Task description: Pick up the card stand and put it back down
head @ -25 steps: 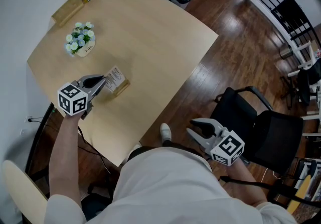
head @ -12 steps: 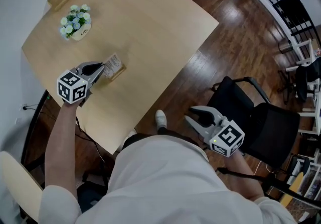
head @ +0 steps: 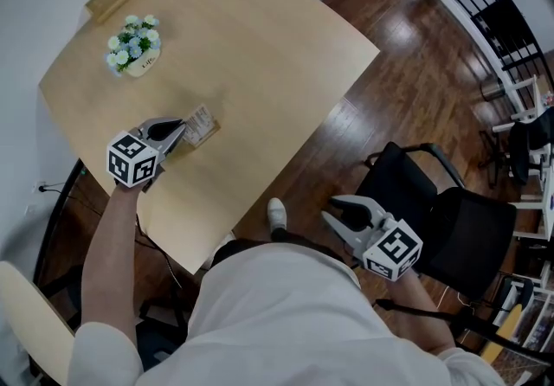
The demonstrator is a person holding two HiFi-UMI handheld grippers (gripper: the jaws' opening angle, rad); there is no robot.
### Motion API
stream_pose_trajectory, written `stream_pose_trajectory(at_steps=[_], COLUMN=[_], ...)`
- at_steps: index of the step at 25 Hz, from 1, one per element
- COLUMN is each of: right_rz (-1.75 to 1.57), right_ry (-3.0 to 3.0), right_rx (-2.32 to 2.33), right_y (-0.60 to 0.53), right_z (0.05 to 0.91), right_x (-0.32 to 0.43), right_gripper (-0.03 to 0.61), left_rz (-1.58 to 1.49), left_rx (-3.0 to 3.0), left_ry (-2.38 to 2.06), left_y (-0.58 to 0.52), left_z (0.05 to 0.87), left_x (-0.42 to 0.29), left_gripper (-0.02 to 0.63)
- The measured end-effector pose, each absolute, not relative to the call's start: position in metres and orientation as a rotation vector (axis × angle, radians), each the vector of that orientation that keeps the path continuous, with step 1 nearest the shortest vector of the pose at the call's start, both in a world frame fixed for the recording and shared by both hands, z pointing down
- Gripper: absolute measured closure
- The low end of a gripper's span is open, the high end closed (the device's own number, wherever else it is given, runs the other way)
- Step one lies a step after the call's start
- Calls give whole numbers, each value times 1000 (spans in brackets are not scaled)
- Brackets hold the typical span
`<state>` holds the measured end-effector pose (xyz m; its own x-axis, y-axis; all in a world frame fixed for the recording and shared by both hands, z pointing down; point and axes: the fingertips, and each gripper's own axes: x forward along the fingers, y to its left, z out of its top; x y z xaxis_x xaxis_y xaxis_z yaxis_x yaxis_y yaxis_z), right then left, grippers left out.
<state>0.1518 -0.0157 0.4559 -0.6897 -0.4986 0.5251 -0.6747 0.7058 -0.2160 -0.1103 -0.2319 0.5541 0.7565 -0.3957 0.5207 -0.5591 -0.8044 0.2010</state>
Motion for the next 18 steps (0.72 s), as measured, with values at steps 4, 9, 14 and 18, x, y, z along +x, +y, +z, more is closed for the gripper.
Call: stream_pose_trajectory(at_steps=[4, 9, 14, 18], right_rz=[560, 556, 547, 512], right_ry=[-2482, -2497, -2529, -2566], right_rx=[900, 873, 824, 729], right_y=[-16, -20, -26, -34], right_z=[457, 457, 456, 456], right_x=[151, 150, 153, 154], right_gripper=[488, 488, 488, 486], left_rz=[672, 655, 651, 627], left_rx=[2602, 2599, 2607, 2588], left_ry=[-752, -798, -942, -1131], left_y=[-234, -236, -237, -224], left_z=[555, 549, 526, 501], left_x=[-114, -117, -130, -148], left_gripper=[591, 578, 574, 591])
